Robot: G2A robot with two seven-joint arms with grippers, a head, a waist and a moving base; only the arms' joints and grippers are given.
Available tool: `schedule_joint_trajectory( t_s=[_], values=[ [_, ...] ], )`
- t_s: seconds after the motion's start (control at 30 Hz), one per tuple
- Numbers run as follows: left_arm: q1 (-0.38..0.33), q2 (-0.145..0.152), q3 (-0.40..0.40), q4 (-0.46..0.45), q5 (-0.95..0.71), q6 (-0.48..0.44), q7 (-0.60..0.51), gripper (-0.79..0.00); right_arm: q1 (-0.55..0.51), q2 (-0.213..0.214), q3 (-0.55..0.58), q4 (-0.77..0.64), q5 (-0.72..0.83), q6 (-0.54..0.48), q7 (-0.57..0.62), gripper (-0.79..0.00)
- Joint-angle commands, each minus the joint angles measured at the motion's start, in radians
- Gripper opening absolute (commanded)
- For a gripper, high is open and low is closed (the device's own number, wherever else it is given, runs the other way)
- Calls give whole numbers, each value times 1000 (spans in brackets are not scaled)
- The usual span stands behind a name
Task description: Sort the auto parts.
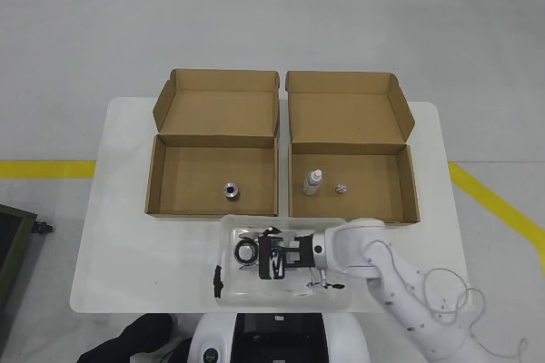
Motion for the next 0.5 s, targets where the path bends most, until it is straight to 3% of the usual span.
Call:
schedule_joint_trajectory(
  t_s=[0.0,0.47],
  values=[
    [0,0,0,0,0,0,0,0,-9,5,23,-31,59,-2,4,-785],
    [0,0,0,0,0,0,0,0,5,29,155,-215,219,30,3,-785]
  ],
)
